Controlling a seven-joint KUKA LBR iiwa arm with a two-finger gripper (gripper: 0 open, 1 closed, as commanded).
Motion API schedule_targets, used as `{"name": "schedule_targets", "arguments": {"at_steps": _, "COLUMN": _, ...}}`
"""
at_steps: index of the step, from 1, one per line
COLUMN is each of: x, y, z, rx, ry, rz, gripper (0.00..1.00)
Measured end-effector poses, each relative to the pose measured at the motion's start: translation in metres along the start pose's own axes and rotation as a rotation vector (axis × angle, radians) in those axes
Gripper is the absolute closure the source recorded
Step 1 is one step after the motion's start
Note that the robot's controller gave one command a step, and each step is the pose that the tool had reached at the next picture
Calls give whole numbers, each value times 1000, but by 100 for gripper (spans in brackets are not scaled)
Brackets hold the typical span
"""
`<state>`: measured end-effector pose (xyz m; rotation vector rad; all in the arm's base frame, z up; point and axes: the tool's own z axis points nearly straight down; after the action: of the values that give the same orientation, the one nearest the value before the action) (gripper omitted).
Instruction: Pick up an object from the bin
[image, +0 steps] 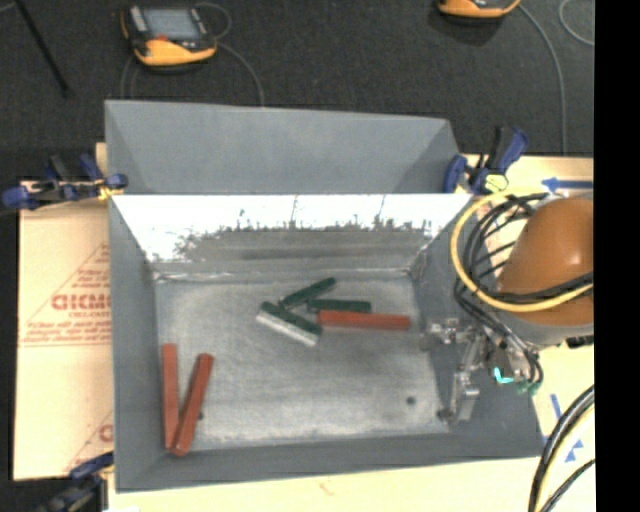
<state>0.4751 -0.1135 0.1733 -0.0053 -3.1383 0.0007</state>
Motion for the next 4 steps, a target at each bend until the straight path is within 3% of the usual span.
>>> {"name": "schedule_targets", "arguments": {"at_steps": 1, "x": -2, "y": 0, "z": -3, "rx": 1, "ry": -6, "rz": -4, "gripper": 0}}
{"name": "schedule_targets", "arguments": {"at_steps": 2, "x": -39, "y": 25, "z": 16, "rx": 1, "ry": -10, "rz": 27, "gripper": 0}}
{"name": "schedule_targets", "arguments": {"at_steps": 3, "x": -80, "y": 42, "z": 36, "rx": 0, "ry": -8, "rz": -52, "gripper": 0}}
{"name": "schedule_targets", "arguments": {"at_steps": 4, "x": -89, "y": 43, "z": 40, "rx": 1, "ry": -10, "rz": -89, "gripper": 0}}
